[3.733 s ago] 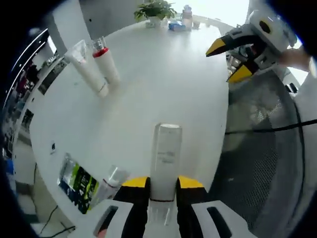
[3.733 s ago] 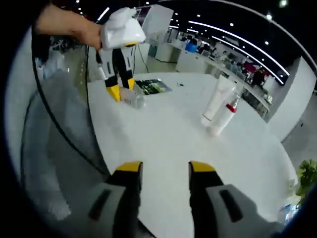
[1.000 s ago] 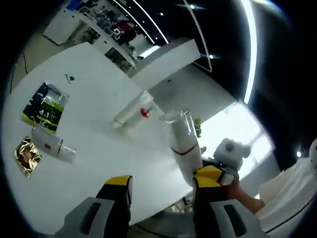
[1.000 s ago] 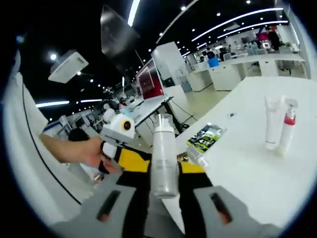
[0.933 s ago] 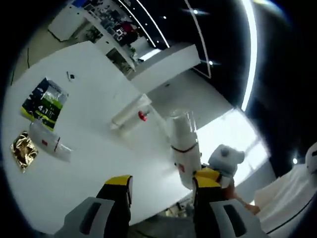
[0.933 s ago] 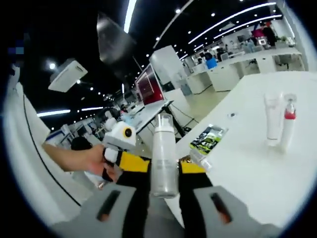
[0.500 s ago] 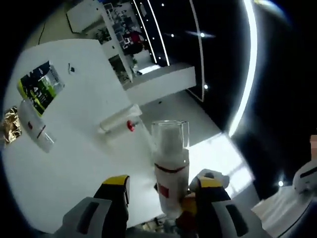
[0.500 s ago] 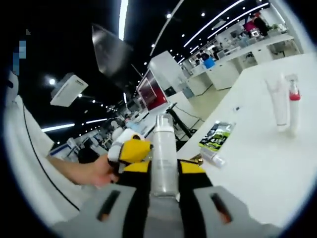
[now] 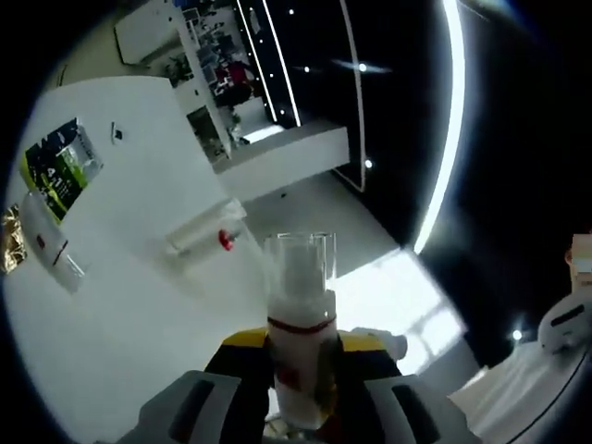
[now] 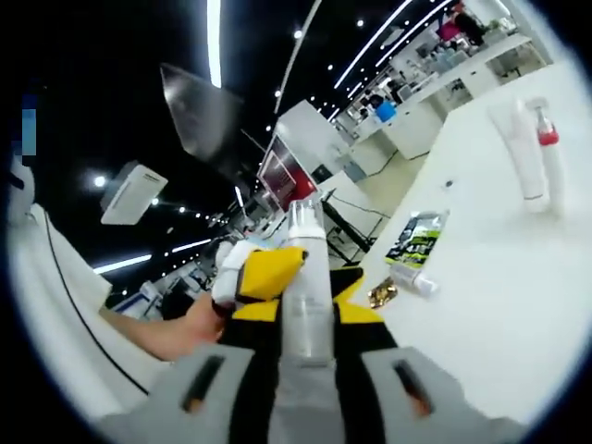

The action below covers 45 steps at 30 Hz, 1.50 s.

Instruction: Arrange the skincare products in the storage area until every visible bottle or jar stands upright without overlapping.

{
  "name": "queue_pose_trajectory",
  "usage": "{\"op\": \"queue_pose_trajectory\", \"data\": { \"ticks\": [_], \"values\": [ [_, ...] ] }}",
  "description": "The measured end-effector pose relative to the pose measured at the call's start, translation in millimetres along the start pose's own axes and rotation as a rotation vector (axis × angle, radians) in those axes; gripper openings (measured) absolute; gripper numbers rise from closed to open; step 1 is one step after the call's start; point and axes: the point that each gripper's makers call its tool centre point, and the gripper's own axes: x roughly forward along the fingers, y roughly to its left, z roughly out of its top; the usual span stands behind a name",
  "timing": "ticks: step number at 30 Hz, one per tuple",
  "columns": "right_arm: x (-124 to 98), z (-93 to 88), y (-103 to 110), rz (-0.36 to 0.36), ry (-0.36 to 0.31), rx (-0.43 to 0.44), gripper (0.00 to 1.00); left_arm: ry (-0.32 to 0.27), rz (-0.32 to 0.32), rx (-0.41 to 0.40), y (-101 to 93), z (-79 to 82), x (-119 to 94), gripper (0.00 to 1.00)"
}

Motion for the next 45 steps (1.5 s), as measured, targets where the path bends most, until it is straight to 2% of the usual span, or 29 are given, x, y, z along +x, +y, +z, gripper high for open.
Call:
{"op": "queue_pose_trajectory", "data": {
  "ticks": [4,9,13,15,16,19,20,21,24,29,35,42,45],
  "values": [
    [1.1,-4.4,0.4,0.003,0.027,-0.020,0.21,0.017,0.001,0.018,0.7,-3.0,-2.1,0.26],
    [2.2,-11.1,-3.5,-0.005,0.077,-0.034,0.22,0.069,0.035,0.054,5.9,-8.7,-0.8,0.25],
    [3.1,-19.1,-12.6,-0.084,0.172,-0.210,0.24,0.142,0.116,0.109,19.0,-17.3,-1.2,0.25],
    [3.5,-20.2,-14.2,-0.101,0.191,-0.250,0.26,0.158,0.128,0.124,21.2,-19.1,-1.2,0.25],
    [3.2,-21.5,-19.7,-0.150,0.230,-0.315,0.27,0.178,0.183,0.143,29.2,-20.9,-1.4,0.25],
    [4.0,-19.8,-22.8,-0.188,0.255,-0.395,0.28,0.193,0.220,0.156,33.1,-22.1,-0.1,0.25],
    [5.5,-20.2,-25.3,-0.217,0.294,-0.478,0.29,0.199,0.268,0.164,37.6,-22.3,0.9,0.25],
    [5.5,-23.0,-26.8,-0.236,0.326,-0.515,0.29,0.186,0.269,0.162,36.7,-19.0,2.2,0.25],
    [6.4,-23.2,-30.2,-0.284,0.357,-0.593,0.31,0.188,0.287,0.175,36.7,-16.6,3.0,0.25],
    [10.3,-22.0,-32.8,-0.328,0.358,-0.603,0.30,0.168,0.333,0.206,39.7,-11.1,2.5,0.25],
    [10.2,-24.3,-39.5,-0.365,0.420,-0.652,0.27,0.154,0.346,0.200,44.4,-10.8,-0.7,0.25],
    [6.6,-24.0,-45.7,-0.374,0.450,-0.661,0.23,0.157,0.355,0.209,45.8,-12.5,-0.8,0.26],
    [3.3,-18.7,-44.3,-0.343,0.416,-0.611,0.22,0.156,0.334,0.214,43.4,-12.5,0.8,0.26]
  ]
}}
